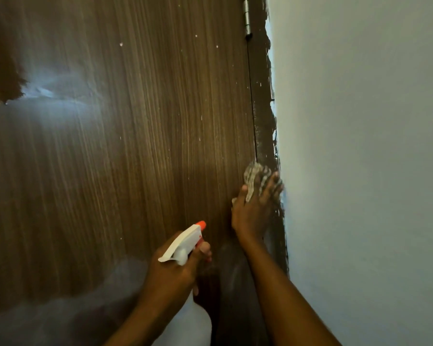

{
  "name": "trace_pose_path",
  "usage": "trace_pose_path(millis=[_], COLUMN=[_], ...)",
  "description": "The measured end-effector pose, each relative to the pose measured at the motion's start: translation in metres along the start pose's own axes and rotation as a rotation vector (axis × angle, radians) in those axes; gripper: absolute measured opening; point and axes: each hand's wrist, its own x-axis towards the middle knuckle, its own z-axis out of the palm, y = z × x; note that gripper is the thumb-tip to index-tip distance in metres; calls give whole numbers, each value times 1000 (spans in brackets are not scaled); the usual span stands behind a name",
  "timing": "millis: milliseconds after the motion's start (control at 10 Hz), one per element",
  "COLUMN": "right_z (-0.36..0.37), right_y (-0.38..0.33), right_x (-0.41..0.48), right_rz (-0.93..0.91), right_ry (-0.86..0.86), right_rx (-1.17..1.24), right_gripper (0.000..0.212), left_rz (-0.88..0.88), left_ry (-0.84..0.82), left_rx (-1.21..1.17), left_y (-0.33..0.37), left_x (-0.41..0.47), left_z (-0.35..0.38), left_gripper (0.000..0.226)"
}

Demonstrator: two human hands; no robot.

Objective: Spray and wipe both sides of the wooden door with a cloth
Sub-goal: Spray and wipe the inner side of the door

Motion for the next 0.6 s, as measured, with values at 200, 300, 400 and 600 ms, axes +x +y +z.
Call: trace_pose_path(millis=[200,300,400,600], right_z=[14,1,-3,4], right_y=[37,103,119,34], right_x=[-36,-105,-104,-36], right_rz=[-295,-356,-333,-21], right_ry=[-82,-126,-184,-115], right_rx=[-39,-97,-179,25], right_gripper=[58,59,63,73], left_rz=[-290,-15,-309,-266], left_ry=[254,930,143,133], left_rx=[-124,912,-215,15], left_y=[-17,-46,-36,-47], left_x=[-6,-29,-40,-46], left_z=[16,5,12,14], left_gripper=[42,48,49,47])
